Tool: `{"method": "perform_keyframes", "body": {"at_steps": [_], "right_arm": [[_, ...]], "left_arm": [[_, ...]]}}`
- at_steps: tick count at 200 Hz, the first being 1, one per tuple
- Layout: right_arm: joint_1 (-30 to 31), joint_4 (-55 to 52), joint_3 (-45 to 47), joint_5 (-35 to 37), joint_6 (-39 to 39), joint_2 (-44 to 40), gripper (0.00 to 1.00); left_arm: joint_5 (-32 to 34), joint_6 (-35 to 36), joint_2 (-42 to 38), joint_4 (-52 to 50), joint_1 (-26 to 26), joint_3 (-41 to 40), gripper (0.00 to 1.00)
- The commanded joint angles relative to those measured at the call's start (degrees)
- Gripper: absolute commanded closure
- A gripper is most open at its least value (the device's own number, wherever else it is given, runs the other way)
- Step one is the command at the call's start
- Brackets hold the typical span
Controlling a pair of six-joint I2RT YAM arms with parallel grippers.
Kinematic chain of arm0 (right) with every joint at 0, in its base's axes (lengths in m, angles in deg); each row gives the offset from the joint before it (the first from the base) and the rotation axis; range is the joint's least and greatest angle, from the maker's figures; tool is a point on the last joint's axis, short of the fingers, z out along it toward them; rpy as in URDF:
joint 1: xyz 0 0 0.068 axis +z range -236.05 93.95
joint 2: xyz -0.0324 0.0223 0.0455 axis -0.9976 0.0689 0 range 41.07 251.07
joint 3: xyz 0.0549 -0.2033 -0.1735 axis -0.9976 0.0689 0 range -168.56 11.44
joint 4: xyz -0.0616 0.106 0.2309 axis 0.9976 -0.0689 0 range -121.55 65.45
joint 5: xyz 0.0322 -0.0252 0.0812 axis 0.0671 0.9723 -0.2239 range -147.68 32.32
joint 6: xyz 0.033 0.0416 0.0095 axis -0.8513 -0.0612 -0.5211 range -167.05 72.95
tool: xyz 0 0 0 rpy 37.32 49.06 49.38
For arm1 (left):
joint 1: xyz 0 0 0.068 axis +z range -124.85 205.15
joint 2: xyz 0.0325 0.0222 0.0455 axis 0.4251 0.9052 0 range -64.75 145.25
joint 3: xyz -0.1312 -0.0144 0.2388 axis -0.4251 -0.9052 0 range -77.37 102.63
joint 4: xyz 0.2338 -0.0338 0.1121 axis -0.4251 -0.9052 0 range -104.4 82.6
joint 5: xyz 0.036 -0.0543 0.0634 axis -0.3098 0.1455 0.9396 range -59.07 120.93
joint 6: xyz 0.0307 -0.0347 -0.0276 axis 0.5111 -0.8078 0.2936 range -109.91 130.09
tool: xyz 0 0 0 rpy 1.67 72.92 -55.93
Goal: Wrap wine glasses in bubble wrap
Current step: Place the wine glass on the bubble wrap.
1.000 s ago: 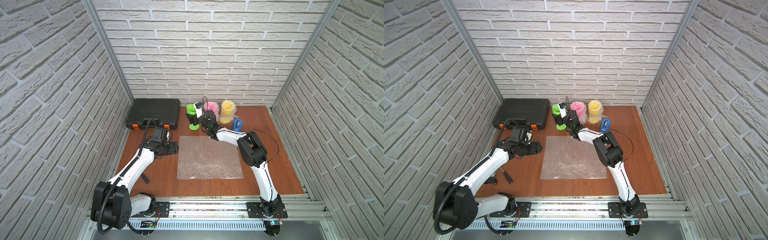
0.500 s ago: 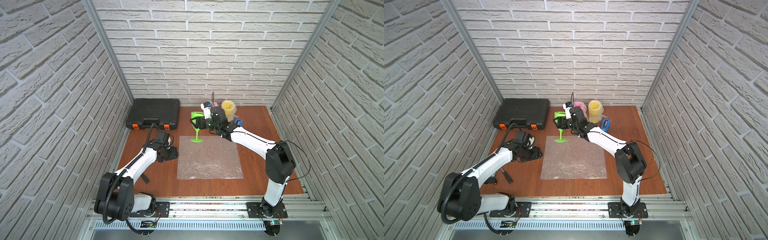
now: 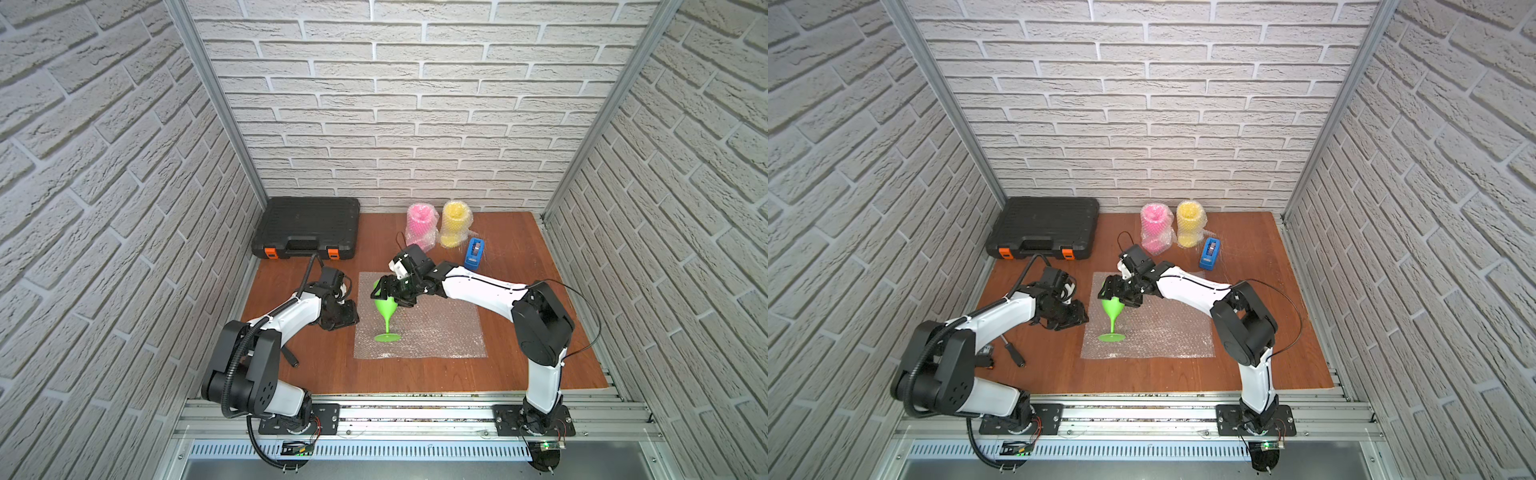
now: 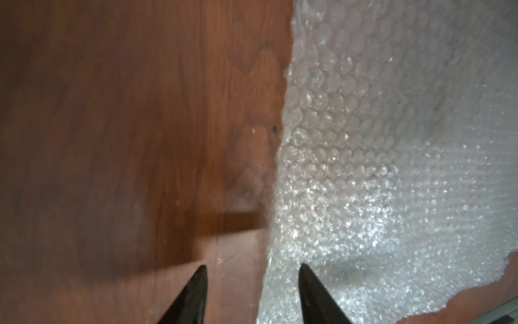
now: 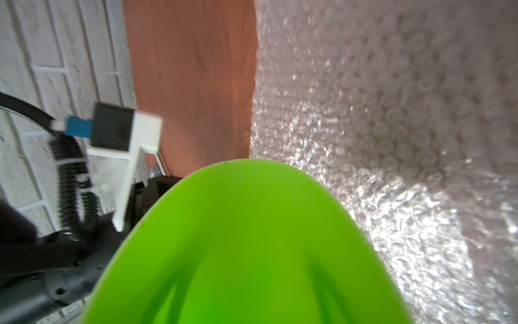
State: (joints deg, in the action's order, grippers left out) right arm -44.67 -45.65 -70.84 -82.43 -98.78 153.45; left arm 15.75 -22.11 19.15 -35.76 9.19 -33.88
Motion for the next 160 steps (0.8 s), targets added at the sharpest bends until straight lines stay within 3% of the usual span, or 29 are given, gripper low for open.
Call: {"method": "perform_keyframes", "body": {"at_steps": [1,40,160], "right_arm": [[1.55,-2.46,-1.27,2.39,-1.84,2.58,0.41],[2.73,-4.42,-4.16,4.6,-1.5,7.04,0.41],[2.69,-11.46,-10.2,8.38,1.28,5.53,0.42]], "left_arm": [[-2.82,-0.49,1.46,3.65,-0.46,-0.28,0.49],[-5.5,-0.58,4.65,5.94,-0.72,0.78,0.55],[-6.04,0.36,5.14,7.44,-0.85,0.88,0.96]]}}
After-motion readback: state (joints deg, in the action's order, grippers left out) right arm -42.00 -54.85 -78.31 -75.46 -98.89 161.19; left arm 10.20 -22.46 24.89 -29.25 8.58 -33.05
